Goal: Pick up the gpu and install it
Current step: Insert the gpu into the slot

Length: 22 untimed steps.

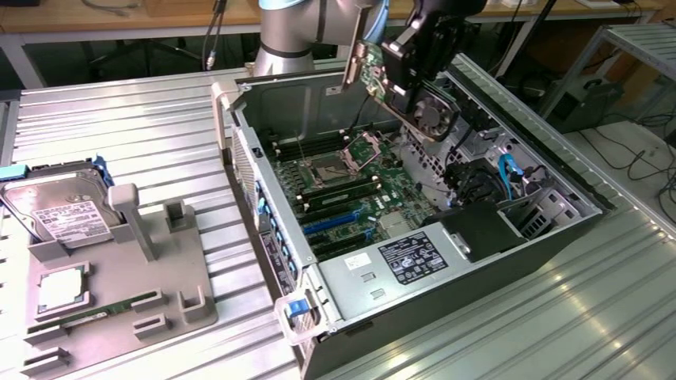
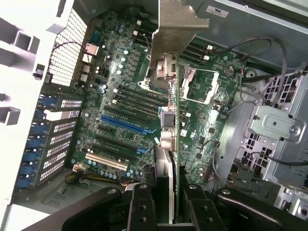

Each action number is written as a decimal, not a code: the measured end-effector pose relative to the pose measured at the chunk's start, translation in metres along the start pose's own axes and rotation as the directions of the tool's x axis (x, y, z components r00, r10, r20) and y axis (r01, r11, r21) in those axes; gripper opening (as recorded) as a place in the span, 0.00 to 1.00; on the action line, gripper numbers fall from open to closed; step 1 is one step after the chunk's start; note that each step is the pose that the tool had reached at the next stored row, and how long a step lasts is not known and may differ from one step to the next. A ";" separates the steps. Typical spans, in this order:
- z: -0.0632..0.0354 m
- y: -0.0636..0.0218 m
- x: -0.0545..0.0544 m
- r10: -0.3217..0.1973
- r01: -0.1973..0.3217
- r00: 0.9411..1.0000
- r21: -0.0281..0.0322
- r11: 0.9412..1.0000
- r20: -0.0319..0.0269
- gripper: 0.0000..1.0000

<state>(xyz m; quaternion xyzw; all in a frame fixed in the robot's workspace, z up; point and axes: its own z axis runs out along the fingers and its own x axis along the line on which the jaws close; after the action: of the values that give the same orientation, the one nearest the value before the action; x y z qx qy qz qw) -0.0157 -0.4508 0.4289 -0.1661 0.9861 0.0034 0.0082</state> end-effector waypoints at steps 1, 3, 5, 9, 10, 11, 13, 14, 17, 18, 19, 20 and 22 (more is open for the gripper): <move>0.0000 0.0000 0.000 -0.009 0.009 1.000 0.000 1.000 0.000 0.28; 0.0000 0.0000 0.000 -0.023 0.023 1.000 0.000 1.000 0.000 0.28; 0.0000 0.0000 0.000 -0.036 0.036 0.999 -0.001 0.999 0.000 0.28; 0.0000 0.0000 0.000 -0.061 0.061 0.998 -0.001 0.998 0.000 0.28; 0.0000 0.0000 0.000 -0.068 0.068 0.998 -0.001 0.998 0.000 0.28; 0.0000 0.0000 0.000 -0.075 0.075 0.997 -0.001 0.997 0.000 0.28; 0.0000 0.0000 0.000 -0.089 0.089 0.996 -0.002 0.996 0.000 0.28; 0.0000 0.0000 0.000 -0.097 0.097 0.995 -0.002 0.995 0.000 0.28; 0.0000 0.0000 0.000 -0.127 0.127 0.992 -0.002 0.992 0.000 0.28; 0.0000 0.0000 0.000 -0.138 0.138 0.990 -0.002 0.990 0.000 0.28; 0.0000 0.0000 0.000 -0.147 0.147 0.989 -0.003 0.989 0.000 0.28; 0.0000 0.0000 0.000 -0.154 0.154 0.988 -0.003 0.988 0.000 0.28; 0.0000 0.0000 0.000 -0.172 0.172 0.985 -0.003 0.985 0.000 0.28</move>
<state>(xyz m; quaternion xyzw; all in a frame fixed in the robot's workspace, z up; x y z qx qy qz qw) -0.0157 -0.4508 0.4289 -0.2509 0.9680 0.0042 0.0079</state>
